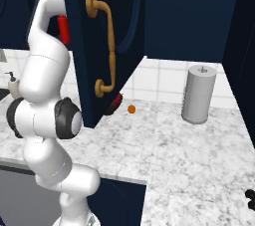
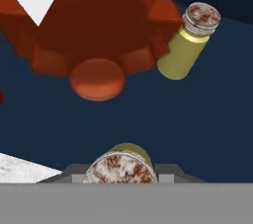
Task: Put the shaker and condiment bottle from the counter next to their counterparts in the cabinet.
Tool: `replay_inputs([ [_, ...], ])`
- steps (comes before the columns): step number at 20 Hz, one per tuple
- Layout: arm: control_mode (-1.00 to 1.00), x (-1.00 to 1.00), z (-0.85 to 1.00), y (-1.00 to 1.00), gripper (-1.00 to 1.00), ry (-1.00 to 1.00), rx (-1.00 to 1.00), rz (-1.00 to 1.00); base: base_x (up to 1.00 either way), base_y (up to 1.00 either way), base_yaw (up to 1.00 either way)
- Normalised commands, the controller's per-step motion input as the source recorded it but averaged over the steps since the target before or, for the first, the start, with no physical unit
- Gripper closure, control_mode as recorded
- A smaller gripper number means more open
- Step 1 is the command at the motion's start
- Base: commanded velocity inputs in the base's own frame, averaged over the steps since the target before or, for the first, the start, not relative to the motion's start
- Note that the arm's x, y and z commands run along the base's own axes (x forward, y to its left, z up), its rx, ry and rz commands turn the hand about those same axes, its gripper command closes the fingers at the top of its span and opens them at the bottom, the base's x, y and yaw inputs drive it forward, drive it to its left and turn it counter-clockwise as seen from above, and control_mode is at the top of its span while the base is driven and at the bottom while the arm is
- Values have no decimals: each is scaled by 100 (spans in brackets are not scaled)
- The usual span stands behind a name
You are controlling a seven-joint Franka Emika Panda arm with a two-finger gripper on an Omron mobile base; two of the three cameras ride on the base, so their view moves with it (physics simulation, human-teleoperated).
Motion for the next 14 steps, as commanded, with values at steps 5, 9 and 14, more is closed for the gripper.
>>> replay_inputs([
  [5, -100, 39, 0, -8, 100, 16, 0, 9, 0, 0, 0],
  [9, -100, 7, 0, 0, 100, 3, 0, 4, 0, 0, 0],
  [14, -100, 0, 0, -1, 100, 0, 0, 7, 0, 0, 0],
])
